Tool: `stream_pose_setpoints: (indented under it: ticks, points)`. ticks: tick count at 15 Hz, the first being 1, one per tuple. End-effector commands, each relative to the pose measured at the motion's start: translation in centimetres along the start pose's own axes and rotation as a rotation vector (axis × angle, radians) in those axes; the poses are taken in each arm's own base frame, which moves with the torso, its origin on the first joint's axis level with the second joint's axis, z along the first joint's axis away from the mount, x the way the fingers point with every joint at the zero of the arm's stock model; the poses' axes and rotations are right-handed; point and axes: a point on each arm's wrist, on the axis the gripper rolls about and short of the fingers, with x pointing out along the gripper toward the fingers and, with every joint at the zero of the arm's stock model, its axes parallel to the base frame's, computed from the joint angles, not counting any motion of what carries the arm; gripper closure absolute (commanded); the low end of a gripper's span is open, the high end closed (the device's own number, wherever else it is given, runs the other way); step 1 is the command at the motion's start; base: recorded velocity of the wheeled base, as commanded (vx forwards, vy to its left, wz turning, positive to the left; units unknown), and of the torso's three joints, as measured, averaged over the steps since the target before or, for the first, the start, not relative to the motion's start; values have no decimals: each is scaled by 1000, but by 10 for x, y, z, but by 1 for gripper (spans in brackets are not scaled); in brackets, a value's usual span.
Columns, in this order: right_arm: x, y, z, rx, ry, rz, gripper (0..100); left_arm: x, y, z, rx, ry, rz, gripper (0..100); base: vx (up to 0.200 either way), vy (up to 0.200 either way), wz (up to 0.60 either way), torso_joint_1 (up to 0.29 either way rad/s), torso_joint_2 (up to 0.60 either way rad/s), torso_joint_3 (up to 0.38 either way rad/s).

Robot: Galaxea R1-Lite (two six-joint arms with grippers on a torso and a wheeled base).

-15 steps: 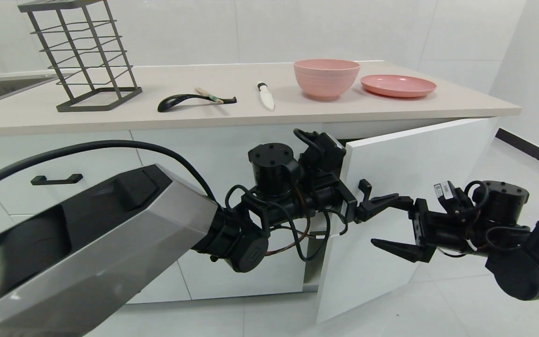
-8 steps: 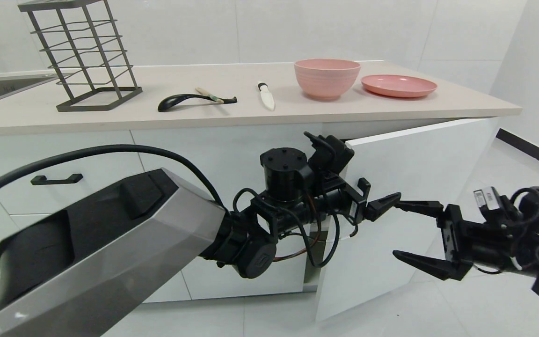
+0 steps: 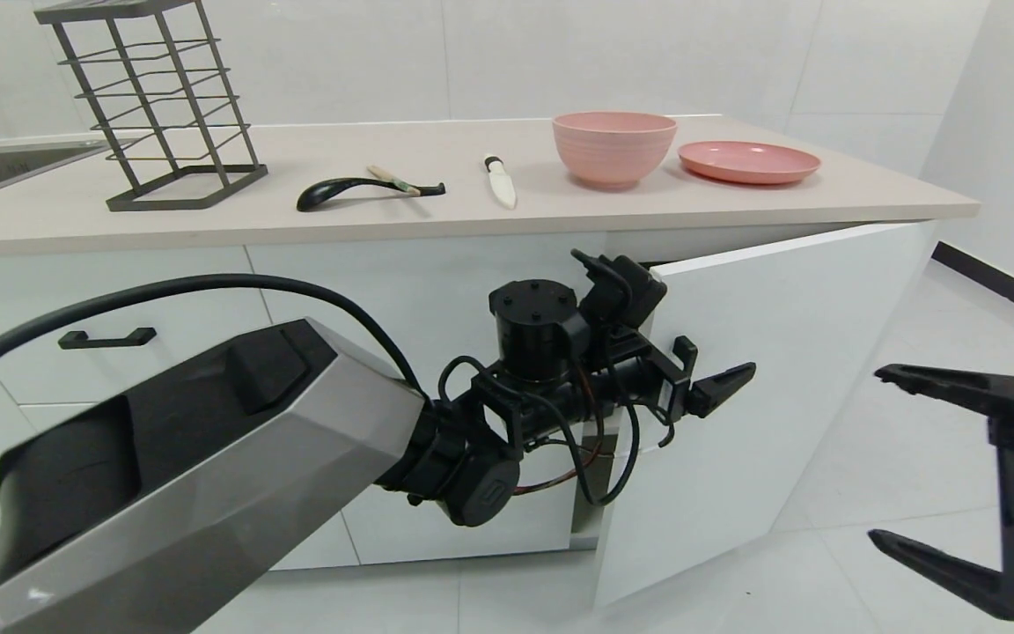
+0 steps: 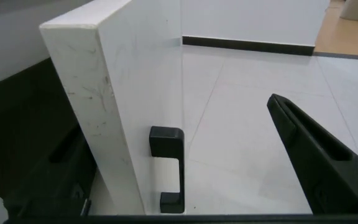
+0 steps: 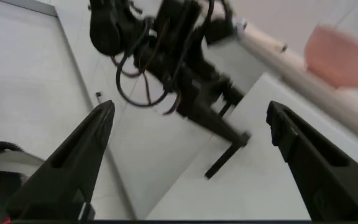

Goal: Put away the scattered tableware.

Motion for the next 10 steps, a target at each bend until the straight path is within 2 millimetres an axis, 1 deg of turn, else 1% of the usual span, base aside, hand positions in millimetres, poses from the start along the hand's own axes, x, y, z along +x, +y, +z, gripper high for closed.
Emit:
stream_pose_setpoints:
  ticks: [1, 4, 6, 7, 9, 10]
  points:
    - [-16, 19, 44, -215, -95, -42, 0, 5, -16, -6, -9, 13, -40, 0, 0, 0, 0, 0, 0, 0]
    - [-21, 18, 67, -333, -140, -69, 0, 12, -36, -10, -15, 14, -92, 0, 0, 0, 0, 0, 0, 0]
    - [-24, 24, 69, -343, -143, -73, 0, 15, -51, -11, -21, 18, -124, 0, 0, 0, 0, 0, 0, 0]
    - [-25, 26, 72, -363, -152, -76, 0, 18, -62, -12, -23, 18, -149, 0, 0, 0, 0, 0, 0, 0]
    - [-28, 27, 85, -425, -179, -86, 0, 24, -79, -14, -28, 17, -187, 0, 0, 0, 0, 0, 0, 0]
    - [-29, 28, 88, -440, -186, -89, 0, 26, -86, -15, -33, 17, -202, 0, 0, 0, 0, 0, 0, 0]
